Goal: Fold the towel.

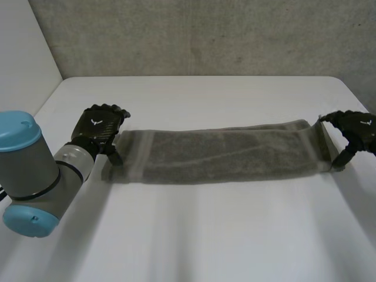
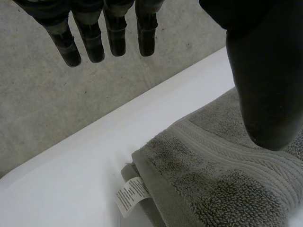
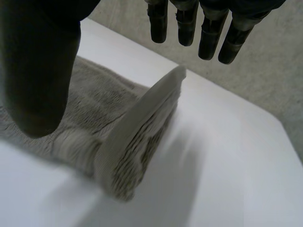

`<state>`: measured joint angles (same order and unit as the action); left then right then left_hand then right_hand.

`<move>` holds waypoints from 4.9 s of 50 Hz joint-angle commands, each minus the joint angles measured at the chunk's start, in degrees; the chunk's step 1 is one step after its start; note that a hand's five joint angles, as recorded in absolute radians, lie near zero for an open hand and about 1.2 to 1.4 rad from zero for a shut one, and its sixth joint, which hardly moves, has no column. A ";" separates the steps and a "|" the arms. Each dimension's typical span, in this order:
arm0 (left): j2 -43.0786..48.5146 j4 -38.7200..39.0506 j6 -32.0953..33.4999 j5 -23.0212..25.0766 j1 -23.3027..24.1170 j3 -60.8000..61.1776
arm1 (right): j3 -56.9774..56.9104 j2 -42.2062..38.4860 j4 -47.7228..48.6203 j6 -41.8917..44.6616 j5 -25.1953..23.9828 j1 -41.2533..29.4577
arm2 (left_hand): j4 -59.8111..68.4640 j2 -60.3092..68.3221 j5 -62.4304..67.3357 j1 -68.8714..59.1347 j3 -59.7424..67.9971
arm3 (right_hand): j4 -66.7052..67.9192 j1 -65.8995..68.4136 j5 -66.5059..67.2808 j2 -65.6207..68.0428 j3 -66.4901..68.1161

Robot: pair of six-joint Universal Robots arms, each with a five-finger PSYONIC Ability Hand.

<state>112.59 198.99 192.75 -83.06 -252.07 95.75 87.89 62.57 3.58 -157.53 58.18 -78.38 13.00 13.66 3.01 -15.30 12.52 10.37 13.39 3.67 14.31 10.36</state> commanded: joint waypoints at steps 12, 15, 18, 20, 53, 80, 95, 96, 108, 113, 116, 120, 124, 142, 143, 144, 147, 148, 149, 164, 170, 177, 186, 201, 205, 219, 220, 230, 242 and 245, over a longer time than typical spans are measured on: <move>0.35 0.00 -0.01 0.09 0.18 0.14 | 8.08 -1.22 4.15 13.82 -3.33 2.35 | -3.00 -3.10 -2.46 4.75 -2.52 | -0.37 9.81 9.53 8.89 -0.36; 0.35 0.00 -0.01 0.18 0.18 0.14 | 7.38 -2.45 5.37 14.27 -3.33 2.35 | -3.00 -3.10 -2.46 4.75 -2.52 | -0.37 11.31 11.03 10.39 -0.36; 0.27 0.17 -0.01 0.18 0.18 0.49 | 6.94 -3.42 7.48 14.45 -3.16 2.26 | -3.00 -3.10 -2.46 4.75 -2.52 | -0.37 14.51 14.23 13.58 -0.36; 0.27 0.44 0.08 0.18 0.18 0.58 | 6.33 -3.86 8.11 14.45 -3.07 2.17 | -3.00 -3.10 -2.46 4.75 -2.52 | -0.37 16.88 16.60 15.95 -0.36; 0.27 1.32 0.08 0.18 0.62 0.93 | 0.08 -7.84 8.63 18.75 -0.96 1.03 | -3.00 -3.11 -2.46 4.75 -2.52 | -0.37 66.61 66.33 65.69 -0.36; -0.17 1.32 0.08 -0.09 0.44 0.93 | -13.54 7.92 8.55 18.58 -0.43 -16.99 | -3.00 -3.27 -2.63 4.92 -2.52 | -0.37 66.61 66.33 65.69 -0.36; -0.96 2.20 -0.01 -0.35 -0.26 0.93 | -27.06 -17.28 7.85 24.10 4.74 -47.74 | -3.00 -3.10 -2.46 4.75 -2.52 | -0.37 54.15 53.87 53.23 -0.36; -0.96 2.20 -0.01 -0.35 -0.26 1.02 | -27.07 -17.31 7.84 24.11 4.75 -47.75 | -3.00 -3.10 -2.46 4.75 -2.52 | -0.37 54.05 53.77 53.13 -0.36; -0.88 2.37 -0.01 -0.26 -0.26 1.19 | -25.50 -14.86 6.52 23.43 10.99 -48.19 | -3.00 -3.10 -2.46 4.75 -2.52 | -0.37 -3.39 -3.67 -4.31 -0.36; -0.88 2.46 -0.01 -0.17 -0.09 1.19 | -20.57 -10.28 6.26 17.79 11.17 -43.35 | -3.00 -3.10 -2.46 4.75 -2.52 | -0.37 -3.39 -3.67 -4.31 -0.36; -0.88 2.46 -0.01 -0.17 0.18 1.19 | -15.51 -4.51 5.56 13.33 10.73 -38.99 | -3.00 -3.10 -2.46 4.75 -2.52 | -0.37 -3.39 -3.67 -4.31 -0.36; -1.14 2.37 -0.09 0.09 0.53 1.28 | -8.81 0.43 3.98 9.80 10.29 -34.05 | -3.00 -2.94 -2.29 4.58 -2.52 | -0.37 -3.39 -3.67 -4.31 -0.36; -1.58 1.58 -0.53 0.79 2.54 1.28 | -4.07 2.20 2.14 9.17 9.51 -31.50 | -3.00 -2.94 -2.29 4.58 -2.52 | -0.37 -3.39 -3.67 -4.31 -0.36; 6.84 -0.17 -18.73 1.59 14.50 -8.90 | 10.20 -0.25 11.79 3.90 2.82 -25.07 | -3.00 1.27 1.91 0.38 -2.52 | -0.37 7.42 7.14 6.49 -0.36; 8.16 -0.18 -18.73 1.15 15.03 -9.70 | 10.19 -0.26 11.80 3.90 2.82 -25.07 | -3.00 1.94 2.58 -0.29 -2.52 | -0.37 7.46 7.18 6.53 -0.36; 8.18 -0.18 -18.73 1.14 15.03 -9.71 | 9.84 -1.13 11.97 3.81 2.82 -25.07 | -3.00 1.94 2.59 -0.29 -2.52 | -0.37 12.46 12.17 11.53 -0.36; 10.81 0.17 -18.73 0.97 15.38 -10.67 | 8.88 -2.97 11.97 3.90 2.91 -25.42 | -3.00 3.12 3.76 -1.47 -2.52 | -0.37 18.20 17.92 17.27 -0.36; 11.94 0.09 -18.73 0.53 15.38 -11.19 | 8.87 -2.98 11.97 3.90 2.91 -25.42 | -3.00 3.62 4.26 -1.97 -2.52 | -0.37 18.22 17.94 17.30 -0.36; 11.95 0.09 -18.73 0.53 15.38 -11.20 | 8.61 -3.76 11.97 3.90 3.00 -25.51 | -3.00 3.62 4.27 -1.98 -2.52 | -0.37 20.89 20.61 19.96 -0.36; 16.44 0.88 -13.98 -11.51 14.50 -12.34 | 7.82 -4.65 11.62 4.07 2.82 -25.34 | -3.00 4.13 4.77 -2.48 -2.52 | -0.37 59.44 59.16 58.51 -0.36; 10.99 1.05 -10.20 -17.58 5.36 -8.04 | 7.73 -4.47 11.18 4.69 3.00 -25.51 | -3.00 4.30 4.94 -2.65 -2.52 | -0.37 59.27 58.99 58.34 -0.36; 7.57 1.85 -10.20 -15.48 -0.52 -2.69 | 8.00 -4.47 11.18 4.69 3.08 -25.69 | -3.00 4.63 5.28 -2.99 -2.52 | -0.37 58.93 58.65 58.01 -0.36; 4.66 1.76 -10.55 -12.04 0.18 0.93 | 8.52 -4.21 11.09 4.78 3.08 -25.95 | -3.00 4.63 5.28 -2.99 -2.52 | -0.37 56.09 55.81 55.16 -0.36; 2.55 0.00 -19.24 -5.89 11.25 -4.95 | 8.61 -3.95 11.09 4.78 3.08 -26.04 | -3.00 4.63 5.28 -2.99 -2.52 | -0.37 55.06 54.78 54.14 -0.36; 6.15 -0.62 -21.28 -5.98 11.78 -7.42 | 8.52 -4.03 11.09 4.78 2.91 -26.13 | -3.00 4.80 5.44 -3.15 -2.52 | -0.37 55.06 54.78 54.14 -0.36; 19.68 0.09 -20.75 -6.77 12.66 -15.94 | 8.79 -4.30 11.09 6.09 3.08 -26.13 | -3.00 8.00 8.64 -6.35 -2.52 | -0.37 55.06 54.78 54.14 -0.36; 20.12 0.09 -20.05 -6.94 12.57 -16.21 | 8.79 -4.30 11.09 6.10 3.08 -26.13 | -3.00 8.16 8.81 -6.52 -2.52 | -0.37 55.06 54.78 54.14 -0.36; 18.20 3.95 -15.13 -17.65 8.45 -15.25 | 8.87 -4.30 11.09 6.62 3.17 -26.13 | -3.00 8.84 9.48 -7.19 -2.52 | -0.37 55.23 54.95 54.31 -0.36; 14.59 4.39 -12.22 -18.54 2.73 -9.88 | 8.87 -4.04 11.01 6.62 3.17 -25.95 | -3.00 9.01 9.65 -7.36 -2.52 | -0.37 55.23 54.95 54.31 -0.36; 13.10 4.31 -12.14 -17.84 2.73 -7.16 | 9.05 -3.86 11.01 6.62 3.26 -26.04 | -3.00 9.01 9.65 -7.36 -2.52 | -0.37 55.23 54.95 54.31 -0.36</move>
<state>127.04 203.58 180.65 -101.93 -249.16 85.36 96.80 58.44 14.60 -150.90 61.35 -104.35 13.00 21.71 12.29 -20.72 12.52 10.37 67.99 59.33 67.55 10.37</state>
